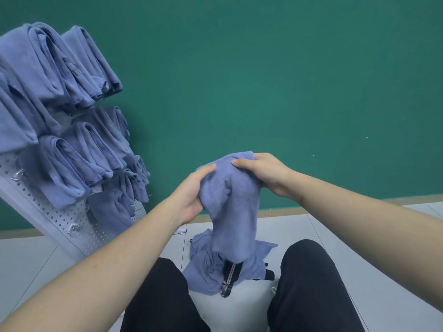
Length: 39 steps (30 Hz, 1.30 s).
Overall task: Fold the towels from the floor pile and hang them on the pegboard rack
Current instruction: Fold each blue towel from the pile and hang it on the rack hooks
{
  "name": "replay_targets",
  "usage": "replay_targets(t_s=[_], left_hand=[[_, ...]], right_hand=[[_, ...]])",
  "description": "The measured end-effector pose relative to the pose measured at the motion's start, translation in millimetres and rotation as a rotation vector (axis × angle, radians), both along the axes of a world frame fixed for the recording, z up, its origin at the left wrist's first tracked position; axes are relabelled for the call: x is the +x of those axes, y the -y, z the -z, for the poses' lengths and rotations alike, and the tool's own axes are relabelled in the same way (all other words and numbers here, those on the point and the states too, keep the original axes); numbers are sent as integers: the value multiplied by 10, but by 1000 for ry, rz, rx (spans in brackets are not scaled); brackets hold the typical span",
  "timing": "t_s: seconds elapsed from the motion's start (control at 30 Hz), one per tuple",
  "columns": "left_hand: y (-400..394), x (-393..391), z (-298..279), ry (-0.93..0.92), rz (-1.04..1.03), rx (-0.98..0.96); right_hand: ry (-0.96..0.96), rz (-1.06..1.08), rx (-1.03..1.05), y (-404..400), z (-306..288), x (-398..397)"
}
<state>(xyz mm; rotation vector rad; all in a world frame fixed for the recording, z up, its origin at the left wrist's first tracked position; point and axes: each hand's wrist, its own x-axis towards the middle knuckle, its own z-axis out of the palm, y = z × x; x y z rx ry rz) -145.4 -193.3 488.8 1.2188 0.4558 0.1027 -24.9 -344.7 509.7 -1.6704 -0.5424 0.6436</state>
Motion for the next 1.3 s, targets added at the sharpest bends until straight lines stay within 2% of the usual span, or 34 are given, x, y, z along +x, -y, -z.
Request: replay_targets(t_s=[0.1, 0.2, 0.33, 0.43, 0.67, 0.8, 0.93, 1.13, 1.2, 1.3], left_hand=[[39, -54, 87, 3, 81, 59], [74, -14, 124, 76, -26, 88], [103, 62, 54, 150, -148, 51], [133, 103, -5, 133, -238, -21], [155, 119, -70, 170, -292, -69], [57, 121, -51, 67, -360, 109], [-54, 116, -34, -64, -333, 243], [-120, 122, -70, -304, -120, 156], [-159, 98, -55, -296, -66, 134], [-181, 88, -20, -216, -112, 116]], right_hand=[[-47, 124, 0, -37, 16, 32], [-162, 165, 29, -5, -13, 44], [-177, 31, 79, 67, -39, 53], [-103, -108, 0, 109, 22, 65], [-228, -175, 0, 105, 109, 93], [-96, -46, -44, 101, 117, 85], [-58, 59, 5, 92, 89, 66], [14, 23, 12, 69, 50, 43], [42, 45, -14, 83, 38, 68], [51, 100, -24, 121, 37, 103]])
